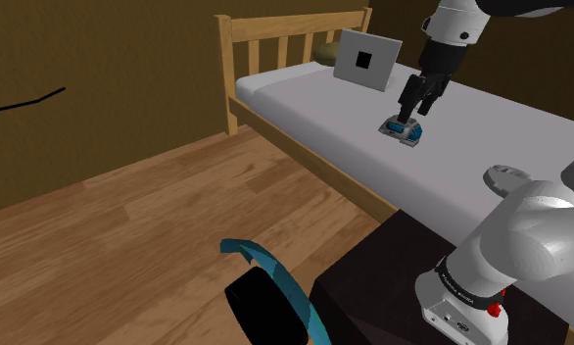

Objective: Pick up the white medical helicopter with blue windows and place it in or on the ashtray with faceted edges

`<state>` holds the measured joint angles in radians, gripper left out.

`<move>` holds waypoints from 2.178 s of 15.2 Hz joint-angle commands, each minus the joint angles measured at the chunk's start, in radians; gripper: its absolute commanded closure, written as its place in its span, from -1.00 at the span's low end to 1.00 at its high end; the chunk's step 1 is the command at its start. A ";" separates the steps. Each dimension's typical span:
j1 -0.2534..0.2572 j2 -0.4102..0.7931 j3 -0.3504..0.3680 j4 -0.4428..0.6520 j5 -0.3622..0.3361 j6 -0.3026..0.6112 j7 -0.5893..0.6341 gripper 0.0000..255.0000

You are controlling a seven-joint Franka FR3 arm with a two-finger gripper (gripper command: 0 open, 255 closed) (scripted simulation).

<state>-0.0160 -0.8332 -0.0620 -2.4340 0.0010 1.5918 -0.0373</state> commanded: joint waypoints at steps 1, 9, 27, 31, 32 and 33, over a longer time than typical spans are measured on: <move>0.000 0.000 0.000 0.000 0.000 0.000 0.000 -1.00; -0.049 0.128 -0.170 0.005 -0.119 0.130 -0.195 -1.00; -0.060 0.682 -0.539 0.309 -0.089 0.402 -0.674 -1.00; -0.079 0.854 -0.595 0.433 0.015 0.427 -0.812 -1.00; -0.089 0.899 -0.604 0.468 0.045 0.429 -0.847 -1.00; -0.103 0.945 -0.609 0.504 0.076 0.428 -0.881 -1.00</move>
<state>-0.1106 0.0708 -0.6653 -1.9641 0.0489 2.0215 -0.8868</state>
